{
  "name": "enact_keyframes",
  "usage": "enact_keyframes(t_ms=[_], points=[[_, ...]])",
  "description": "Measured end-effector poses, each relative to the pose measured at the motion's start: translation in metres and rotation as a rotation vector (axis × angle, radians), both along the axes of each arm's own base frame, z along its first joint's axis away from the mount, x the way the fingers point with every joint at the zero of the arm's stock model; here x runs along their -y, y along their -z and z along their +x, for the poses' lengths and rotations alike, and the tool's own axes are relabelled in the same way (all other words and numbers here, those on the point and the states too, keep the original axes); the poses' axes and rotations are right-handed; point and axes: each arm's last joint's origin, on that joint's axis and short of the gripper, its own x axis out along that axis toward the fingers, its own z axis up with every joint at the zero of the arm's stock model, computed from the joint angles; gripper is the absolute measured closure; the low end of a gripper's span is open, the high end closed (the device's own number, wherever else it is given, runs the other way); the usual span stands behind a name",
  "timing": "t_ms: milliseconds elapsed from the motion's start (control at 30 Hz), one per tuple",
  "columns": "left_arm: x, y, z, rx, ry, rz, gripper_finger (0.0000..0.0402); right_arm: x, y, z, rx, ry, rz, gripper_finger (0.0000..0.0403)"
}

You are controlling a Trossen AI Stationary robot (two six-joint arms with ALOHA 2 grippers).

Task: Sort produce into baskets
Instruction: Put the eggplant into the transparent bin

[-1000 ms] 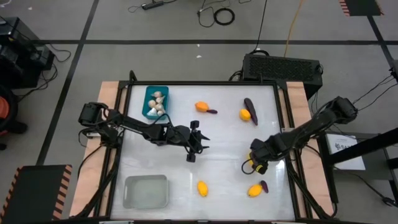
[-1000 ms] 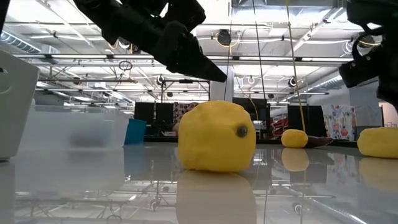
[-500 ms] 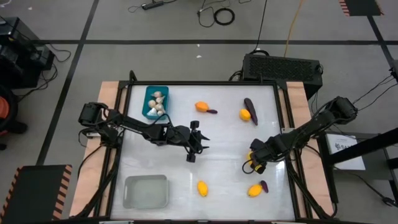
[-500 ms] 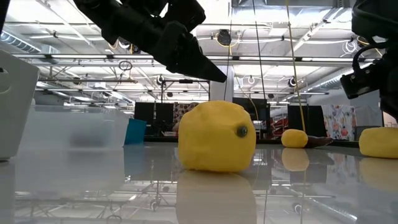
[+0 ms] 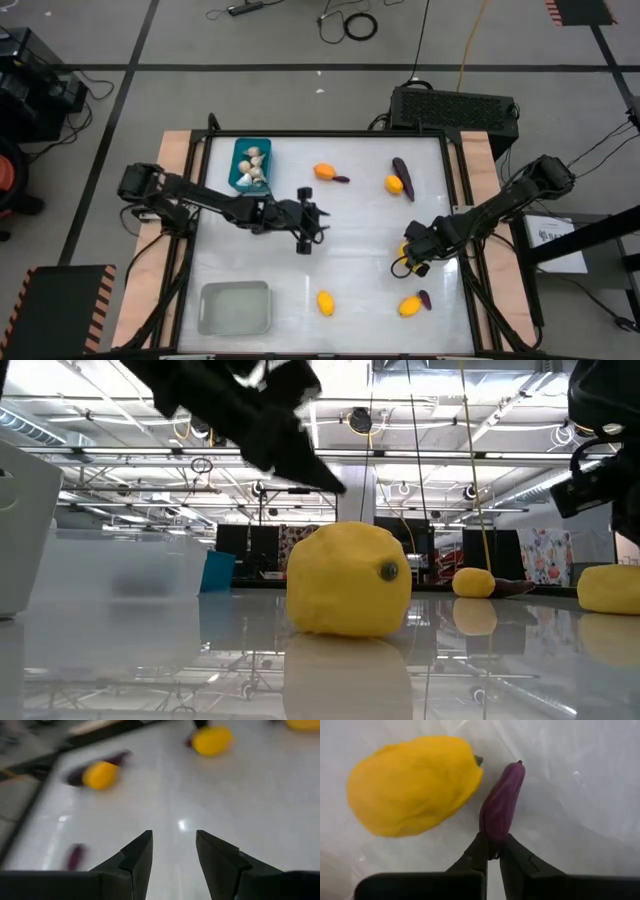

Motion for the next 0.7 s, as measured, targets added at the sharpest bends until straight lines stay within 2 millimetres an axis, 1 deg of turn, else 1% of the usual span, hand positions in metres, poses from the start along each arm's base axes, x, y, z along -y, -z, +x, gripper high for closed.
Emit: enact_keyframes(t_ms=[100, 200, 267, 333, 400, 467, 533, 633, 700], points=[[-0.003, -0.029, -0.014, 0.058, -0.056, 0.030, 0.0242, 0.001, -0.012, 0.004, 0.004, -0.018, -0.061, 0.0379], [-0.007, -0.053, -0.028, 0.128, -0.058, 0.060, 0.0242, 0.001, -0.032, 0.009, 0.022, -0.038, -0.170, 0.0371], [-0.011, -0.063, -0.039, 0.176, -0.059, 0.079, 0.0242, 0.002, -0.048, 0.013, 0.051, -0.055, -0.254, 0.0369], [-0.018, -0.069, -0.050, 0.226, -0.085, 0.083, 0.0242, 0.002, -0.065, 0.020, 0.124, -0.068, -0.356, 0.0368], [-0.025, -0.071, -0.060, 0.276, -0.126, 0.080, 0.0242, 0.002, -0.079, 0.029, 0.234, -0.083, -0.455, 0.0368], [-0.031, -0.069, -0.069, 0.340, -0.157, 0.069, 0.0242, 0.000, -0.089, 0.041, 0.368, -0.112, -0.543, 0.0367], [-0.037, -0.060, -0.077, 0.389, -0.186, 0.050, 0.0242, -0.003, -0.096, 0.055, 0.509, -0.153, -0.611, 0.0367], [-0.048, -0.042, -0.088, 0.427, -0.259, 0.047, 0.0242, -0.006, -0.103, 0.081, 0.684, -0.231, -0.647, 0.0367], [-0.054, -0.036, -0.093, 0.456, -0.332, 0.061, 0.0242, -0.007, -0.106, 0.099, 0.784, -0.276, -0.674, 0.0367]])
